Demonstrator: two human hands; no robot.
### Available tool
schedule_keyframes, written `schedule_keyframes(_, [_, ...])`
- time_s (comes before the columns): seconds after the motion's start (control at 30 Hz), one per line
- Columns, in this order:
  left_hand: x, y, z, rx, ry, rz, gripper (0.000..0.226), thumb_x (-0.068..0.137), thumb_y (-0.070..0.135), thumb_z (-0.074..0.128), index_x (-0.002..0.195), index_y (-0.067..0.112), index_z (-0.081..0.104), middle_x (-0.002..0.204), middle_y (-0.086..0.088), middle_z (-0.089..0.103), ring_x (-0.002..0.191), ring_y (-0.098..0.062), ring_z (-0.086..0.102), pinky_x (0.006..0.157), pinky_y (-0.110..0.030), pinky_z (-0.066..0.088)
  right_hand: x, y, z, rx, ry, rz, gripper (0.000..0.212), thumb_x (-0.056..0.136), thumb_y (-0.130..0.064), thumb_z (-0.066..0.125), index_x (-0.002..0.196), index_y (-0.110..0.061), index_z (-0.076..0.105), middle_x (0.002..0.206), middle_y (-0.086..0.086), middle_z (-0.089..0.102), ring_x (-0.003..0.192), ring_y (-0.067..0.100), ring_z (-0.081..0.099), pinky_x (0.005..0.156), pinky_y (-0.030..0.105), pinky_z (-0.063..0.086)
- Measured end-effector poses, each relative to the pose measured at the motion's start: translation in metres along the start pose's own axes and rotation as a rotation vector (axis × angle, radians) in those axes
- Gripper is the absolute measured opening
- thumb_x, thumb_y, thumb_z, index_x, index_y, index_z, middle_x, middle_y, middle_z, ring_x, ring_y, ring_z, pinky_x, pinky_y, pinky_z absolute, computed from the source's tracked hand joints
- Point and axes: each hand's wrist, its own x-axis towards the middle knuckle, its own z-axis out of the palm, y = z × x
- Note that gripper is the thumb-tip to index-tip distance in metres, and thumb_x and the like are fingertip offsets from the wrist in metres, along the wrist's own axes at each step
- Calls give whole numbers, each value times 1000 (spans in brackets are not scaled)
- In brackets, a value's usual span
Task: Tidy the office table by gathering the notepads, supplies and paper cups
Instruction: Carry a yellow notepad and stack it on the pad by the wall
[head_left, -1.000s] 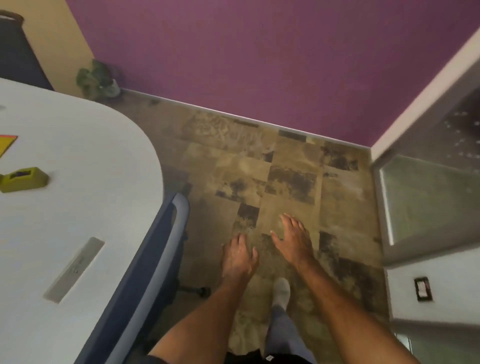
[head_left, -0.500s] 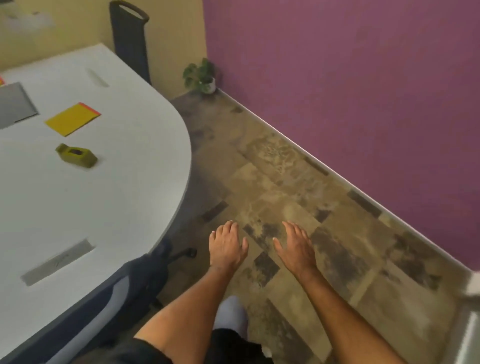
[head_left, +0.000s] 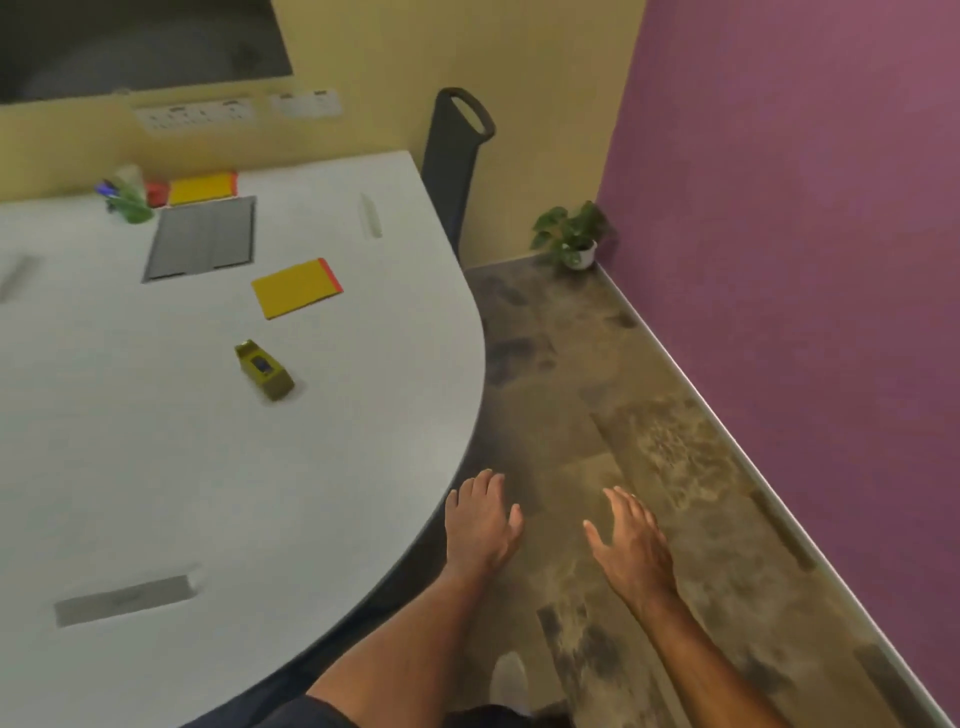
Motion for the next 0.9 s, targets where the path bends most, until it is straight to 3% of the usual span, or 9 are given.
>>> schedule_keyframes(0.17, [80, -16, -23, -32, 73, -160, 55, 95, 45, 42, 145, 22, 44, 150, 4, 45, 134, -20, 46, 114, -40, 34, 127, -40, -8, -8, -23, -171, 64, 89, -41, 71, 145, -16, 52, 153, 4, 50, 144, 24, 43, 114, 42, 38])
schedule_keyframes(0.53, [258, -56, -66, -54, 245, -573, 57, 99, 49, 36, 151, 25, 36, 158, 4, 35, 143, -16, 36, 119, -39, 26, 381, -162, 16, -4, -212, -587, 66, 92, -46, 65, 148, -19, 46, 155, 1, 46, 147, 21, 37, 119, 40, 35])
schedule_keyframes(0.9, [393, -74, -120, -123, 393, -959, 57, 99, 48, 40, 150, 24, 40, 157, 3, 39, 144, -15, 37, 119, -39, 27, 571, -314, 19, -17, -376, -965, 65, 97, -57, 53, 152, -26, 38, 160, -3, 38, 148, 20, 36, 119, 42, 34])
